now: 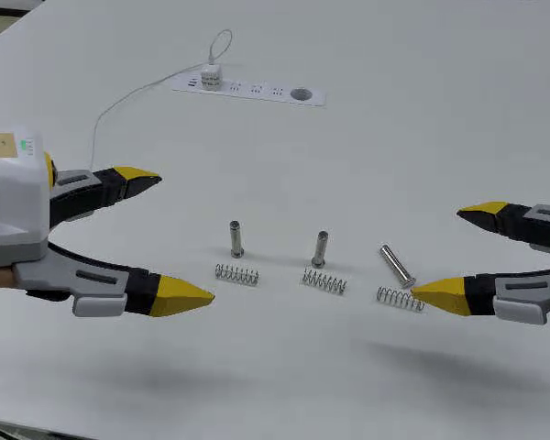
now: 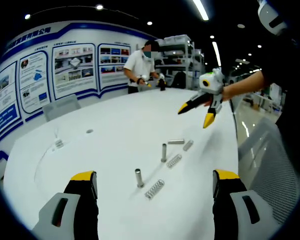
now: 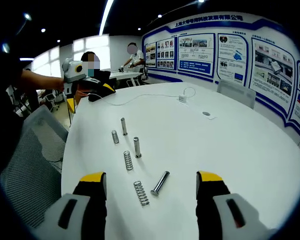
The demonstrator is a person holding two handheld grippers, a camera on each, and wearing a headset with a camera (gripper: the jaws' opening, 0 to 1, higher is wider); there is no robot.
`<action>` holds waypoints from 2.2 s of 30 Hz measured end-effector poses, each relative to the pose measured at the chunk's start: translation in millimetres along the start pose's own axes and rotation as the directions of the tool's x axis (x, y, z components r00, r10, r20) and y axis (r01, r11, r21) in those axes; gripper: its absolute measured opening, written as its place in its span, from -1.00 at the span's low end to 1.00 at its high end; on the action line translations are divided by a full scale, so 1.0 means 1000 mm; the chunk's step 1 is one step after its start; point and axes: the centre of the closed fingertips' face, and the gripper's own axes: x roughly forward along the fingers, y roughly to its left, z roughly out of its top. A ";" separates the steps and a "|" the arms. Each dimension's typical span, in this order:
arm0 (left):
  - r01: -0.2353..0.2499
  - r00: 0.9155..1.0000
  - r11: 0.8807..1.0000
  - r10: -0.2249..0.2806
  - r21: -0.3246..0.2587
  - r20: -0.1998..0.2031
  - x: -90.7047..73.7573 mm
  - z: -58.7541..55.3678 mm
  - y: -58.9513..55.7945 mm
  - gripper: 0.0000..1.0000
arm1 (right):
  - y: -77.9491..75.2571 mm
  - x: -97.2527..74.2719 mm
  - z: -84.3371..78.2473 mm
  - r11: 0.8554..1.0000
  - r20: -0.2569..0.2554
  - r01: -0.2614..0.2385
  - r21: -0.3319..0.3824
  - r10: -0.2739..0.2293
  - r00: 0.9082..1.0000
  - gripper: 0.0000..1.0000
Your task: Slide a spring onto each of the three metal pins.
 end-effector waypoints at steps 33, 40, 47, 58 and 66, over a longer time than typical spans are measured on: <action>-0.023 1.000 0.999 0.023 -0.029 0.000 0.004 -0.003 0.007 0.97 | -0.021 0.057 -0.015 0.995 -0.111 0.073 0.072 -0.065 0.992 -0.14; -0.028 1.000 0.999 0.028 -0.028 -0.010 0.004 -0.006 0.009 0.97 | -0.023 0.066 -0.020 0.993 -0.130 0.083 0.083 -0.072 0.989 -0.27; -0.035 0.999 0.999 0.035 -0.030 -0.004 0.003 -0.004 0.012 0.97 | -0.028 0.073 -0.026 0.986 -0.151 0.099 0.133 -0.078 0.985 -0.39; -0.047 0.999 0.997 0.047 -0.053 -0.005 0.003 -0.011 0.011 0.97 | -0.030 0.082 -0.045 0.971 -0.242 0.140 0.192 -0.091 0.966 -0.52; -0.058 0.998 0.997 0.058 -0.057 -0.008 -0.001 -0.014 0.016 0.97 | -0.027 0.087 -0.048 0.971 -0.279 0.153 0.182 -0.098 0.955 -0.58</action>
